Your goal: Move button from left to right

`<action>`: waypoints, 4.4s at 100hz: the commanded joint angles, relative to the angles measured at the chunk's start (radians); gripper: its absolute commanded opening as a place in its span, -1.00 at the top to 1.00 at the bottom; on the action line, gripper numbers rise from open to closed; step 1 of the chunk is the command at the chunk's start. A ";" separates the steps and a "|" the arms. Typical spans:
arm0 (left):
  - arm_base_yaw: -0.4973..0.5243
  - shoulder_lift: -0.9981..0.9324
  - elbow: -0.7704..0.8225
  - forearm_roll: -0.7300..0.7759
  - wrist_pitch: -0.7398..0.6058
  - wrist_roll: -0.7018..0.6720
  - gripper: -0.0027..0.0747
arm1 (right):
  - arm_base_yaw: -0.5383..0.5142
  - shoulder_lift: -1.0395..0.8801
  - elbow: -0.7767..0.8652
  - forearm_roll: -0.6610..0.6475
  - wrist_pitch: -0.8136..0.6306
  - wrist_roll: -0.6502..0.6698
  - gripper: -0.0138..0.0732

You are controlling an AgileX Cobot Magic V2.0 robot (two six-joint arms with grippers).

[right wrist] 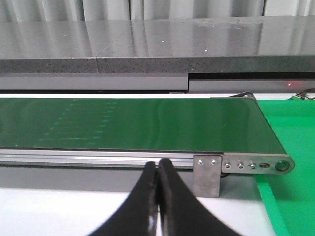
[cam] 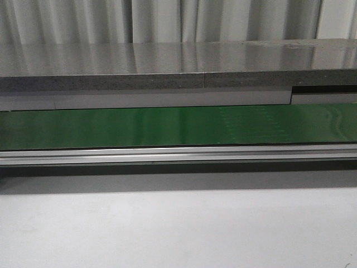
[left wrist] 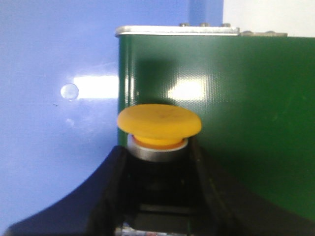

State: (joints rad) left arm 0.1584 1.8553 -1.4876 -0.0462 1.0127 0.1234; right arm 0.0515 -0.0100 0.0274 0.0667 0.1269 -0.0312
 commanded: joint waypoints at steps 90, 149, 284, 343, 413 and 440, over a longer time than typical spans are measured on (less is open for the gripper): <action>-0.011 -0.118 -0.031 -0.193 -0.026 0.122 -0.70 | -0.006 -0.018 -0.017 -0.008 -0.087 0.000 0.84; -0.163 -0.685 0.400 -0.302 -0.518 0.237 -0.69 | -0.006 -0.018 -0.017 -0.008 -0.087 0.000 0.84; -0.199 -1.685 1.193 -0.322 -0.844 0.237 0.13 | -0.006 -0.018 -0.017 -0.008 -0.087 0.000 0.84; -0.199 -1.685 1.193 -0.322 -0.844 0.237 0.98 | -0.006 -0.018 -0.017 -0.008 -0.087 0.000 0.84; -0.199 -1.685 1.193 -0.322 -0.844 0.237 0.98 | -0.006 0.044 -0.145 0.046 -0.049 0.000 0.84; -0.199 -1.685 1.193 -0.322 -0.844 0.237 0.98 | -0.006 0.256 -0.410 0.046 0.174 0.000 0.84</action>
State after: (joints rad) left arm -0.0314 0.1587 -0.2673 -0.3502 0.2453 0.3604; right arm 0.0515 0.1652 -0.2831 0.1075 0.2816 -0.0294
